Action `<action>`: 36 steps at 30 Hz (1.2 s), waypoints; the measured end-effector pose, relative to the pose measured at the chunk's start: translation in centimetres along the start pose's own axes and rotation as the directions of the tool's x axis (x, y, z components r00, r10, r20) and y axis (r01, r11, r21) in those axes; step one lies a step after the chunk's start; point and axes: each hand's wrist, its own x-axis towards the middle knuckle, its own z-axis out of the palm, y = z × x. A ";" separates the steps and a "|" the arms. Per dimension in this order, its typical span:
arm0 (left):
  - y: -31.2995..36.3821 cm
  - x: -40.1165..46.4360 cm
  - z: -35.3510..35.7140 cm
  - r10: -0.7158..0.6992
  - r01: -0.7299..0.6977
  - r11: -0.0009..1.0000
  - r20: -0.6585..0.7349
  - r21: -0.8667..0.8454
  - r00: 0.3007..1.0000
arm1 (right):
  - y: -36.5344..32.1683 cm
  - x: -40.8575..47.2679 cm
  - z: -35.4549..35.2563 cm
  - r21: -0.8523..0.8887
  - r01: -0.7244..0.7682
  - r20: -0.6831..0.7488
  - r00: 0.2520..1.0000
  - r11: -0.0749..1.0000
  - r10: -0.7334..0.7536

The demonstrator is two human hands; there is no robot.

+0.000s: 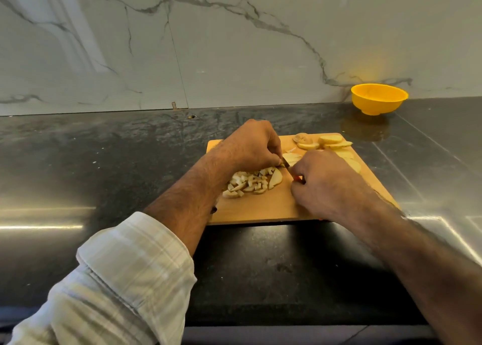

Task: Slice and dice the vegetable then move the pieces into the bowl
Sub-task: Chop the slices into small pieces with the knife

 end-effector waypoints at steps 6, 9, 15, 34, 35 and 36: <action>-0.2 0.0 0.0 -0.005 0.005 1.000 0.003 -0.016 1.000 | -0.1 1.4 0.2 0.033 -0.003 0.020 1.000 0.999 0.003; -0.5 -0.2 0.0 0.028 -0.028 1.000 -0.016 -0.009 0.999 | 1.3 1.1 -0.6 0.146 0.024 -0.028 0.999 0.989 -0.020; -1.5 -0.4 -0.7 0.087 -0.097 0.995 -0.211 -0.035 0.973 | 3.9 1.1 -1.6 0.181 -0.040 -0.163 0.984 0.983 0.070; -5.0 -0.1 -1.8 -0.140 0.165 0.984 -0.286 0.066 0.948 | 3.3 1.3 -0.2 0.102 0.095 -0.086 0.993 0.990 -0.087; -5.0 -0.1 -1.8 -0.143 0.167 0.984 -0.281 0.066 0.949 | 3.1 1.2 -0.3 0.105 0.122 -0.073 0.991 0.987 -0.114; -5.0 -0.1 -1.7 -0.145 0.169 0.983 -0.279 0.066 0.949 | 3.0 1.1 -0.5 0.106 0.134 -0.071 0.989 0.985 -0.127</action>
